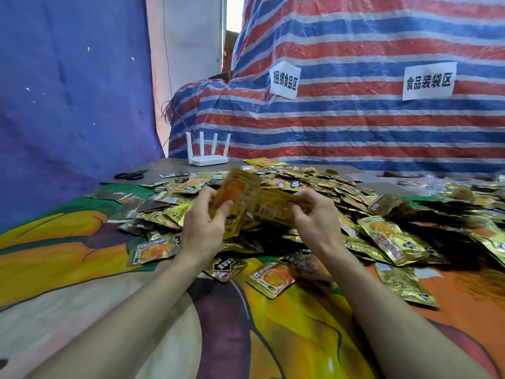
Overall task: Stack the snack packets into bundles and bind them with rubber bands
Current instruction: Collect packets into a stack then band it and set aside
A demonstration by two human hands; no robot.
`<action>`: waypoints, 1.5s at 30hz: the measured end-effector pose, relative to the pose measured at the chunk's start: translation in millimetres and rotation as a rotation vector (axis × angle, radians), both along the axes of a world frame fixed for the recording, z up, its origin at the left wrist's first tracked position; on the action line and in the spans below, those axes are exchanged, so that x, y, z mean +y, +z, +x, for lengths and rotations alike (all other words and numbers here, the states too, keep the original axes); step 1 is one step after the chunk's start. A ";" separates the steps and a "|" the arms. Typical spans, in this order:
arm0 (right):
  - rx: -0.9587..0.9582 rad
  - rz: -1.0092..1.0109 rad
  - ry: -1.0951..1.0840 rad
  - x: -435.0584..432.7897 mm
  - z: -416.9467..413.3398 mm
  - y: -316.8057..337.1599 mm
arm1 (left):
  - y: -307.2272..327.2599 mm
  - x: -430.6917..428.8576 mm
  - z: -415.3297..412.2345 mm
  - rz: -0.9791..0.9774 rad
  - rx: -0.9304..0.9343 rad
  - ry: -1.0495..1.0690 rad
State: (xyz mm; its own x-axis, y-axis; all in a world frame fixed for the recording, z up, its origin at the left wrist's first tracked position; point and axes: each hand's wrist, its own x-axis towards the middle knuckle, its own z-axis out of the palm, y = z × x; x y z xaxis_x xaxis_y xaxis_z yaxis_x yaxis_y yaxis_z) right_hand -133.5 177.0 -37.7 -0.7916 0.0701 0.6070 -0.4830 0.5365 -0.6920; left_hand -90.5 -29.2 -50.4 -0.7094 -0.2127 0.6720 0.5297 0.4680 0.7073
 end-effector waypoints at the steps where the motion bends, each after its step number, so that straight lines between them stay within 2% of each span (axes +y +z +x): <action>1: 0.006 -0.041 0.015 1.7 -0.1 1.4 | 0.9 -1.1 -0.9 0.115 -0.025 -0.015; 5: 0.008 -0.187 0.114 4.6 3.8 5.7 | 2.6 -5.7 -4.7 0.547 -0.180 -0.166; 7: -0.013 -0.283 0.154 2.1 6.2 5.8 | 1.8 -3.5 -6.6 0.678 -0.228 -0.255; 12: -0.148 -0.617 0.214 -14.5 8.9 3.8 | -0.1 6.8 -5.9 0.809 -0.382 -0.454; 17: -0.282 -0.825 0.262 -21.0 7.8 3.4 | 1.4 4.9 -2.9 0.841 -0.552 -0.640; 19: -0.300 -0.864 0.251 -20.6 7.8 3.6 | 0.7 5.3 -3.2 0.812 -0.569 -0.653; 24: -0.237 -0.840 0.192 -17.0 6.7 5.7 | -0.3 2.9 -9.4 0.499 -0.392 -0.413; 27: -0.204 -0.756 0.301 -19.7 10.6 5.4 | 0.4 2.6 -5.9 0.296 -0.343 -0.442; 30: -0.187 -0.712 0.403 -24.8 14.6 4.0 | -3.4 3.8 -4.7 0.241 -0.360 -0.471; 34: -0.187 -0.723 0.382 -26.1 13.9 2.1 | -2.4 2.8 -5.1 0.293 -0.388 -0.480; 37: -0.176 -0.771 0.235 -28.6 9.6 0.4 | -0.2 2.8 -4.3 0.400 -0.409 -0.477; 40: -0.174 -0.857 0.082 -24.6 7.0 -0.2 | 3.5 -2.5 -4.0 0.587 -0.428 -0.473; 42: -0.157 -0.801 0.049 -20.7 7.3 -1.8 | 6.0 -5.9 -4.1 0.692 -0.434 -0.499; 45: -0.201 -0.616 0.161 -23.7 13.6 -1.9 | 7.0 -5.7 -3.2 0.740 -0.454 -0.541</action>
